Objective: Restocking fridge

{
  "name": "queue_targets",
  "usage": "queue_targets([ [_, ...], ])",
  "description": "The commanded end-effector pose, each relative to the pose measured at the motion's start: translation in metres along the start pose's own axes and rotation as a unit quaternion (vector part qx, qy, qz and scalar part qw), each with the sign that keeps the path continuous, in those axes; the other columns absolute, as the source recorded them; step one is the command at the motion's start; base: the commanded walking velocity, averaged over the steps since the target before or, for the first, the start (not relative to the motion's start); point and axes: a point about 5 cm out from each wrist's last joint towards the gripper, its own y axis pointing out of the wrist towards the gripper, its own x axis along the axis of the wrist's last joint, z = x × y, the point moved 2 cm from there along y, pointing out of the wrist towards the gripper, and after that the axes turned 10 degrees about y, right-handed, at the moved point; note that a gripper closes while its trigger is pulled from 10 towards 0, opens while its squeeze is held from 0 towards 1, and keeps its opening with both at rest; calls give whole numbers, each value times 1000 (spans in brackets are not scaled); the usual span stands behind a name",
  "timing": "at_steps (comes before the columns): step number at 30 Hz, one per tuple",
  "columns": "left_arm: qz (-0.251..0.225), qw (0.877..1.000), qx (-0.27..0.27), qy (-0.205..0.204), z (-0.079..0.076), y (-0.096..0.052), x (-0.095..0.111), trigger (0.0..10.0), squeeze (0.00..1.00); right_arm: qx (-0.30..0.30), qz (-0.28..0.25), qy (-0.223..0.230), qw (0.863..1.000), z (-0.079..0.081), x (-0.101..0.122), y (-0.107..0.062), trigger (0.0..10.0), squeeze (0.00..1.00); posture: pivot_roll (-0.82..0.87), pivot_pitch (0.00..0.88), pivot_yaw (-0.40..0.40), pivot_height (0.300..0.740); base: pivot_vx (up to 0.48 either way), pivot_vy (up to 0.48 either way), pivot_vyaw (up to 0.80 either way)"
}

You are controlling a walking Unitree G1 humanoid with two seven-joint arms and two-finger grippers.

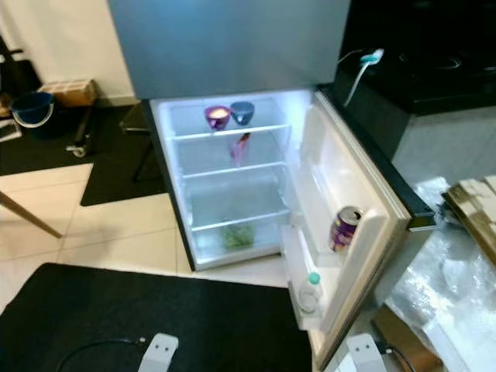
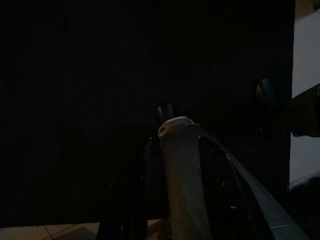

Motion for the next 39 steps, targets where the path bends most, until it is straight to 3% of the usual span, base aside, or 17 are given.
queue_targets([
  [1,1,1000,2,1,2,0,-1,10000,0,-21,-12,25,999,-8,6,0,10000,0,-9,0,-22,740,0,0,0],
  [2,0,1000,1,3,2,0,0,10000,0,-64,-19,54,996,-30,11,-1,10000,0,-11,0,-21,740,0,0,0],
  [4,0,1000,1,4,3,0,0,10000,0,-78,-22,66,995,-38,12,-2,10000,0,-11,0,-21,740,0,0,0],
  [6,-1,1000,0,7,3,0,1,10000,0,-123,-27,88,988,-61,13,-5,10000,0,-14,0,-17,740,0,0,0],
  [8,-1,1000,0,8,3,0,1,10000,0,-132,-27,94,986,-66,13,-6,10000,0,-14,0,-17,740,0,0,0],
  [9,-2,1000,0,9,4,0,2,10000,0,-162,-35,120,979,-82,15,-9,10000,0,-16,0,-15,740,0,0,0],
  [10,-2,1000,0,9,4,0,2,10000,0,-162,-35,120,979,-82,15,-9,10000,0,-16,0,-15,740,0,0,0],
  [12,-3,1000,0,10,4,0,3,10000,0,-193,-51,151,968,-98,19,-13,10000,0,-17,0,-15,740,0,0,0],
  [14,-4,1000,0,11,4,0,3,10000,0,-201,-57,162,965,-103,21,-15,10000,0,-21,0,-13,740,0,0,0],
  [20,-5,1000,-4,16,3,0,4,10000,0,-259,-144,241,924,-149,57,-31,10000,0,-31,0,-8,740,0,0,0],
  [22,-6,1000,-5,17,3,0,4,10000,0,-265,-150,247,920,-153,60,-33,10000,0,-31,0,-8,740,0,0,0],
  [28,-10,1000,-3,17,4,0,7,10000,0,-282,-209,291,890,-177,86,-47,10000,0,-28,0,-7,740,0,0,0],
  [32,-10,1000,-2,16,4,0,6,10000,0,-274,-235,300,883,-181,98,-51,10000,0,-25,0,-4,740,0,0,0],
  [34,-9,1000,-1,14,5,0,5,10000,0,-247,-284,314,872,-183,123,-58,10000,0,-22,0,-3,740,0,0,0],
  [35,-9,1000,-1,14,5,0,5,10000,0,-247,-284,314,872,-183,123,-58,10000,0,-22,0,-3,740,0,0,0],
  [37,-6,1000,-1,13,5,0,3,10000,0,-204,-340,307,865,-183,154,-67,10000,0,-21,0,-3,740,0,0,0],
  [39,-6,1000,-1,13,5,0,3,10000,0,-204,-340,307,865,-183,154,-67,10000,0,-21,0,-3,740,0,0,0],
])
